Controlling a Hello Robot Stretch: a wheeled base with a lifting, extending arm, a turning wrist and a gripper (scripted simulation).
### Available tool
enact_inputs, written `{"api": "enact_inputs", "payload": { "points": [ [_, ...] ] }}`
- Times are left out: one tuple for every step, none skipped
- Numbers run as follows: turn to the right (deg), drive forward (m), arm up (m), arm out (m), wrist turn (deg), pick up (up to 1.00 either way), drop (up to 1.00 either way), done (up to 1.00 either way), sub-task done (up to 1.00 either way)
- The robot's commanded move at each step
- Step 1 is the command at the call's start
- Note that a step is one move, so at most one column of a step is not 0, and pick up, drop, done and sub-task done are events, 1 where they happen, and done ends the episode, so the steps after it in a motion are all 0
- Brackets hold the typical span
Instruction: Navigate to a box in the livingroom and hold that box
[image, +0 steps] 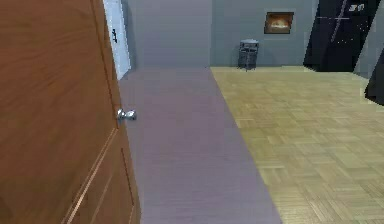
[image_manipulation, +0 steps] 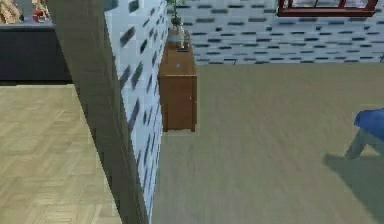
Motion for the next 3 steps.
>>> {"api": "enact_inputs", "payload": {
  "points": [
    [0.0,1.0,0.0,0.0,0.0,0.0,0.0,0.0,0.0],
    [-18.0,0.0,0.0,0.0,0.0,0.0,0.0,0.0,0.0],
    [0.0,0.15,0.0,0.0,0.0,0.0,0.0,0.0,0.0]
  ]
}}
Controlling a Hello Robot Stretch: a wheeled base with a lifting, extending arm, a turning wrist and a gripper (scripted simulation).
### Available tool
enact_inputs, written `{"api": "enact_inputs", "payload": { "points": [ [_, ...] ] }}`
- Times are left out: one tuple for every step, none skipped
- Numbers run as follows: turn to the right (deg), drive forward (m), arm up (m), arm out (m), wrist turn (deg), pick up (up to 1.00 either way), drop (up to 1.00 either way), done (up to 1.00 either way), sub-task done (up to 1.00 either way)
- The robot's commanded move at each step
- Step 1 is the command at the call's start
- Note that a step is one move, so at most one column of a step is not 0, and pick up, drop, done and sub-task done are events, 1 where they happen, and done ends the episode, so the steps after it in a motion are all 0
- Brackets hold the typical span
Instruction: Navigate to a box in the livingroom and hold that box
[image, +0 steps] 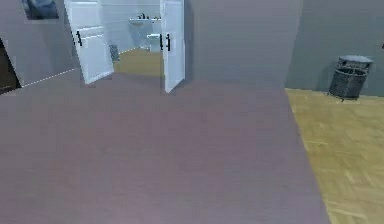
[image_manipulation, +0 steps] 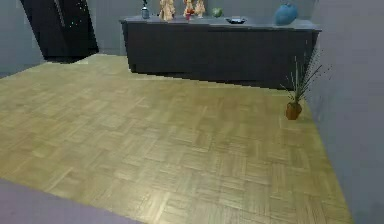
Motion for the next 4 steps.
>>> {"api": "enact_inputs", "payload": {
  "points": [
    [45.0,0.0,0.0,0.0,0.0,0.0,0.0,0.0,0.0],
    [9.0,0.0,0.0,0.0,0.0,0.0,0.0,0.0,0.0],
    [0.0,0.35,0.0,0.0,0.0,0.0,0.0,0.0,0.0],
    [-45.0,0.0,0.0,0.0,0.0,0.0,0.0,0.0,0.0]
  ]
}}
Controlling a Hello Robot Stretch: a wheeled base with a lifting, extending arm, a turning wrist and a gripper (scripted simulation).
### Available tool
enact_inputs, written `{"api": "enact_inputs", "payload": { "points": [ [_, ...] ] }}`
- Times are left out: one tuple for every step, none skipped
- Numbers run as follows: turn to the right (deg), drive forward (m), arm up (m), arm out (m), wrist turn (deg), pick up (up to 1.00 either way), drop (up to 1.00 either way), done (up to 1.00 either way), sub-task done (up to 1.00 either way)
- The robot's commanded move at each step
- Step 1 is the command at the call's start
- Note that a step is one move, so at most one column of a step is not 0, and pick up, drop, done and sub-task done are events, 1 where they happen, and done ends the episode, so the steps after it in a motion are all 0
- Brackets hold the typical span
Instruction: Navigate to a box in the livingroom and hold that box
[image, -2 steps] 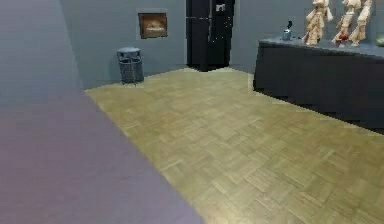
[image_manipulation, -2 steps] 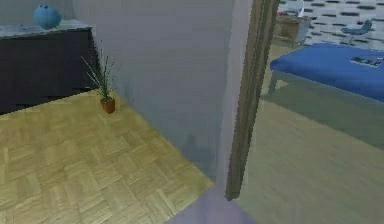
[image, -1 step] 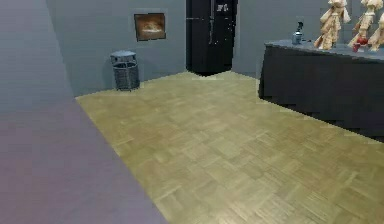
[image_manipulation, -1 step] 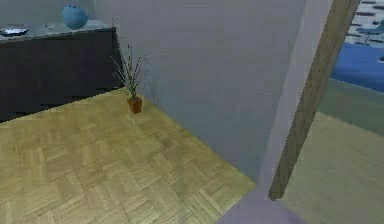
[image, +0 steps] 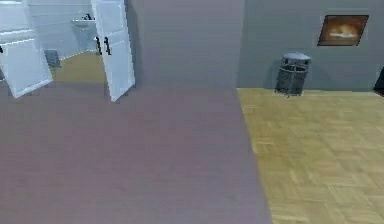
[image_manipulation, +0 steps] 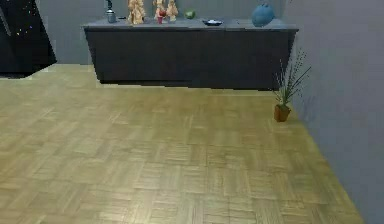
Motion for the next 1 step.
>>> {"api": "enact_inputs", "payload": {
  "points": [
    [-33.0,0.0,0.0,0.0,0.0,0.0,0.0,0.0,0.0]
  ]
}}
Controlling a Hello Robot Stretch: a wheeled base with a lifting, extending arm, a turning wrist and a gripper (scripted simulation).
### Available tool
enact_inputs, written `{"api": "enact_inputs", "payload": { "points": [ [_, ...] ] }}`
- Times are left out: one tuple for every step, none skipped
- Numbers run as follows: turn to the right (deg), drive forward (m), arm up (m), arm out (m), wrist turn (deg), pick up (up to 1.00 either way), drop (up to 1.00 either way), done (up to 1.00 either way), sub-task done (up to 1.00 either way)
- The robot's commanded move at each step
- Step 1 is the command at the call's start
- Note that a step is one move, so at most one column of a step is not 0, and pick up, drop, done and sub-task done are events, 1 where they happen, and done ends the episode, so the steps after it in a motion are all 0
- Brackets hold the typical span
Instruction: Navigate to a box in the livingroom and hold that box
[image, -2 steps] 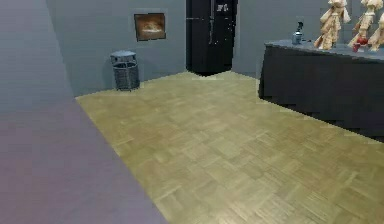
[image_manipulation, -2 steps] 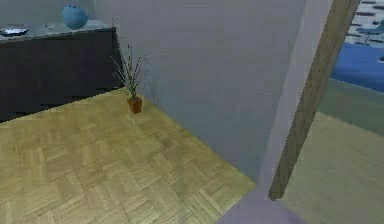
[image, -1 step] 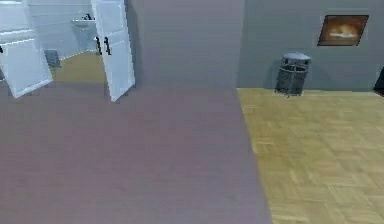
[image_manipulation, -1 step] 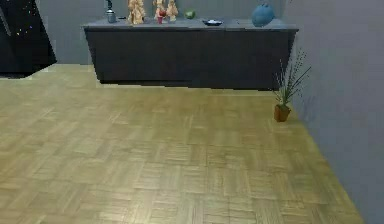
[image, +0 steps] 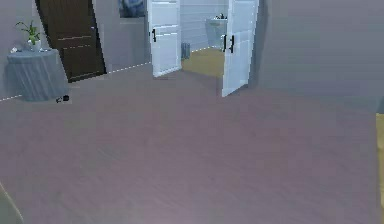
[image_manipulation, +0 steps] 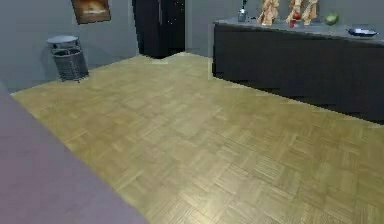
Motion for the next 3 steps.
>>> {"api": "enact_inputs", "payload": {
  "points": [
    [0.0,1.0,0.0,0.0,0.0,0.0,0.0,0.0,0.0],
    [0.0,1.0,0.0,0.0,0.0,0.0,0.0,0.0,0.0],
    [0.0,1.0,0.0,0.0,0.0,0.0,0.0,0.0,0.0]
  ]
}}
